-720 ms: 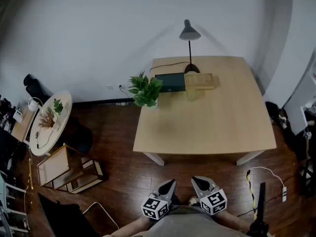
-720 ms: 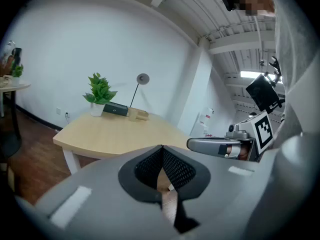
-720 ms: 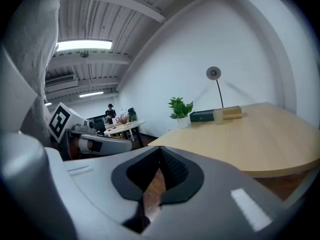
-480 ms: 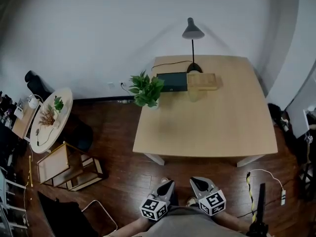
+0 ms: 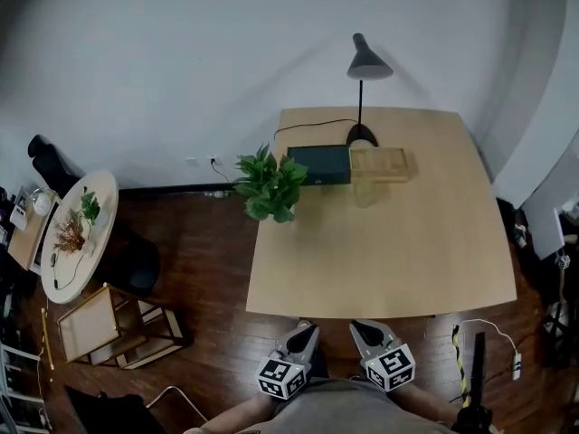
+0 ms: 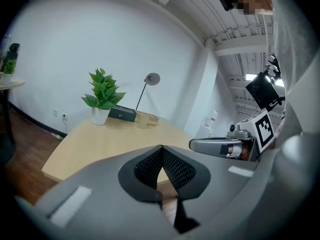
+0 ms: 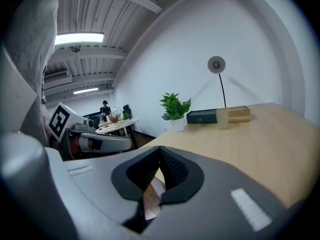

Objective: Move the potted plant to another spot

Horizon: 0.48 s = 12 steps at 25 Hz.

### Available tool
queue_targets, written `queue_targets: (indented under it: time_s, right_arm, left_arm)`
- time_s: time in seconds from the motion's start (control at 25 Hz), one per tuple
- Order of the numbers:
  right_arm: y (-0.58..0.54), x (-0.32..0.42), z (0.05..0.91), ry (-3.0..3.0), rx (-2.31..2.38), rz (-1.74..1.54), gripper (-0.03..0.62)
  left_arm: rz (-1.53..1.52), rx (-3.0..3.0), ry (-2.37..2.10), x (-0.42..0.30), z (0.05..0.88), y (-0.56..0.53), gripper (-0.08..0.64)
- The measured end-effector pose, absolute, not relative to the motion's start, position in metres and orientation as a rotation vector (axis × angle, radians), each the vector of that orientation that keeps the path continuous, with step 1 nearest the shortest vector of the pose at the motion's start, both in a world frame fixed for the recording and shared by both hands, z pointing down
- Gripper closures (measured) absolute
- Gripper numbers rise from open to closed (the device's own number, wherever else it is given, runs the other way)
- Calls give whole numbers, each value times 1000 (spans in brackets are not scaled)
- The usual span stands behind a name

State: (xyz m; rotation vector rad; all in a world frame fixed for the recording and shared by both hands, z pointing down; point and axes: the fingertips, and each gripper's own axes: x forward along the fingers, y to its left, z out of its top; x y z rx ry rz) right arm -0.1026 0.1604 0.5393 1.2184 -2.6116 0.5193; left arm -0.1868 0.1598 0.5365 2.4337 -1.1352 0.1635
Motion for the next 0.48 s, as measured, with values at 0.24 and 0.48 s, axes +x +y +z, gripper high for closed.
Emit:
queue_targets:
  time_s: [0.24,0.48]
  right_arm:
    - [75,-134,520,-2575,1308,476,586]
    - [19,-157,522,-2523,1374,506,586]
  left_arm:
    - [144,2469,-1060,-219,523,71,560]
    - [147,2481,-1018,-247,521,10,560]
